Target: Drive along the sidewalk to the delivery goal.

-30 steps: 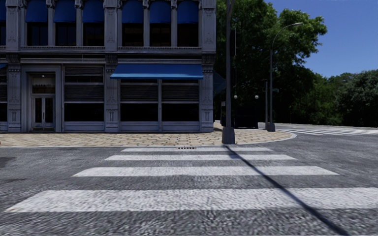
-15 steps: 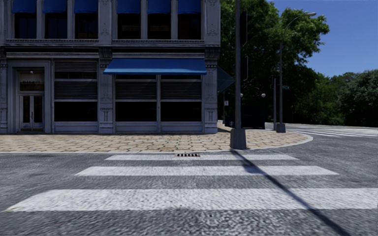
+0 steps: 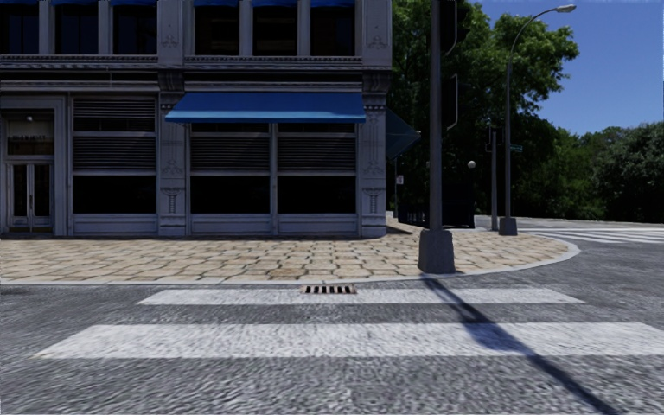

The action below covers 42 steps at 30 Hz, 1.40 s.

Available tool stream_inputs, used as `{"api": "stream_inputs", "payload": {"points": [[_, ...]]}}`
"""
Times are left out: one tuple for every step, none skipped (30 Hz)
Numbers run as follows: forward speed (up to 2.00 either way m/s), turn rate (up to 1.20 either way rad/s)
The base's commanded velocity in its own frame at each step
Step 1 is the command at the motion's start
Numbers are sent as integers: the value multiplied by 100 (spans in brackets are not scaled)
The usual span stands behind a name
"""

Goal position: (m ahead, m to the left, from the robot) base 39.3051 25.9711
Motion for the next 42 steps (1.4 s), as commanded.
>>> {"api": "stream_inputs", "payload": {"points": [[171, 0], [171, 0], [173, 0], [173, 0], [173, 0], [174, 0], [174, 0], [174, 0], [174, 0], [174, 0], [174, 0], [200, 0], [200, 0], [200, 0], [200, 0], [200, 0], [200, 0], [200, 0], [200, 0], [200, 9], [200, 9], [200, 16], [200, 17], [200, 18], [200, 18], [200, 18], [200, 18], [200, 18], [175, 19], [144, 23], [131, 31], [131, 31], [126, 33], [125, 34], [125, 34], [124, 34], [124, 35], [119, 36], [119, 36], [110, 39], [101, 40], [90, 44]]}}
